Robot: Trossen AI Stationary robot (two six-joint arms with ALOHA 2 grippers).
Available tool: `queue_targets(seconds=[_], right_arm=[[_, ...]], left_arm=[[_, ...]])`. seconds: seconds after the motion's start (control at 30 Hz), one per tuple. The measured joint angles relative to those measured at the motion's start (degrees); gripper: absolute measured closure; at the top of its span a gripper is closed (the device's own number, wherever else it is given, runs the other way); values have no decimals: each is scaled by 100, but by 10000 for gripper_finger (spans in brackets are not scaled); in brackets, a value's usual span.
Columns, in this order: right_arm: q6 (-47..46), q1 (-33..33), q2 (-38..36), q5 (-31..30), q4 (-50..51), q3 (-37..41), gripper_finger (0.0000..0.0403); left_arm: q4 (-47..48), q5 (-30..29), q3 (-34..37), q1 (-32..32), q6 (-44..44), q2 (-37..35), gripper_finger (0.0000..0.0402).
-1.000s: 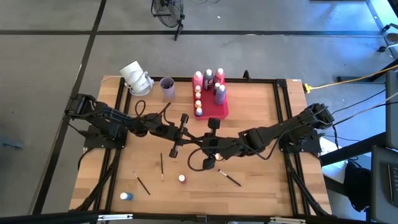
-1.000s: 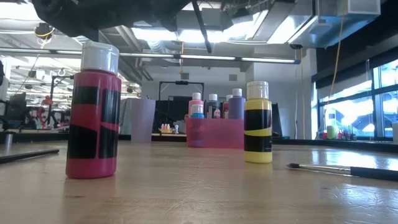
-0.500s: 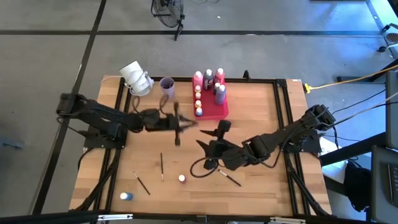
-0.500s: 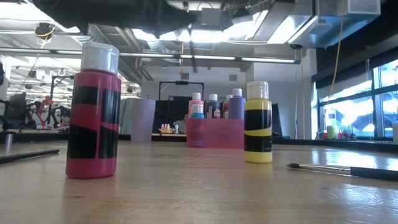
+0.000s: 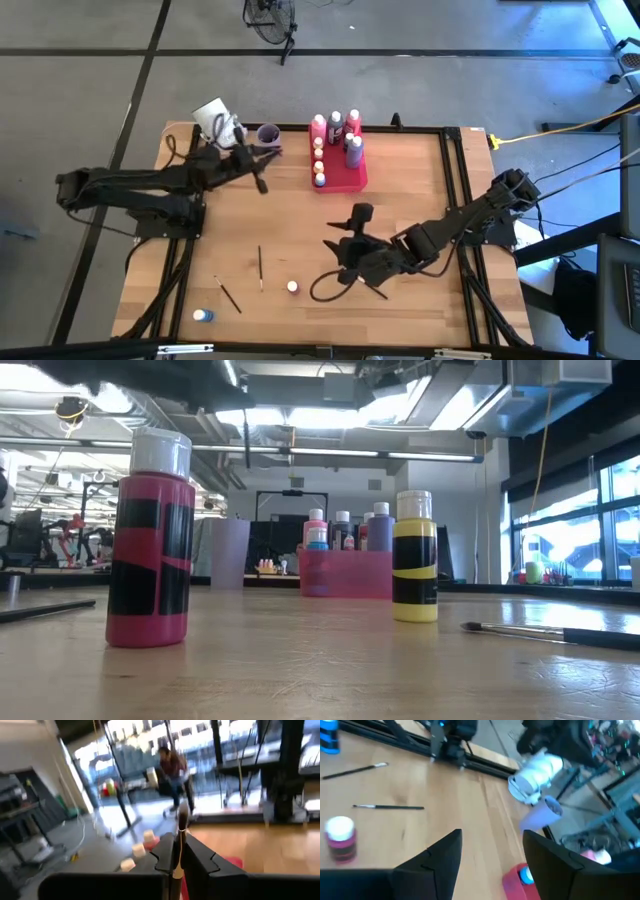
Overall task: Pick & Place Paint Supplies
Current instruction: Put the black paint brush into the purple cup
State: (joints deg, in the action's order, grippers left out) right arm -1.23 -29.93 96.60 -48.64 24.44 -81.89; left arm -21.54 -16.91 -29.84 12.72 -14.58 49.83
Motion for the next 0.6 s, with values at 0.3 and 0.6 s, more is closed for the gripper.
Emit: queue_targets(seconds=[0.3, 0.6], right_arm=[[-396, 88, 0, -2, 266, 0, 190], [-397, 201, 42, 161, 268, 0, 190]], left_arm=[[-2822, 29, 1757, 1364, 367, -740, 385], [-2721, -279, 1763, 2099, 788, -126, 384]])
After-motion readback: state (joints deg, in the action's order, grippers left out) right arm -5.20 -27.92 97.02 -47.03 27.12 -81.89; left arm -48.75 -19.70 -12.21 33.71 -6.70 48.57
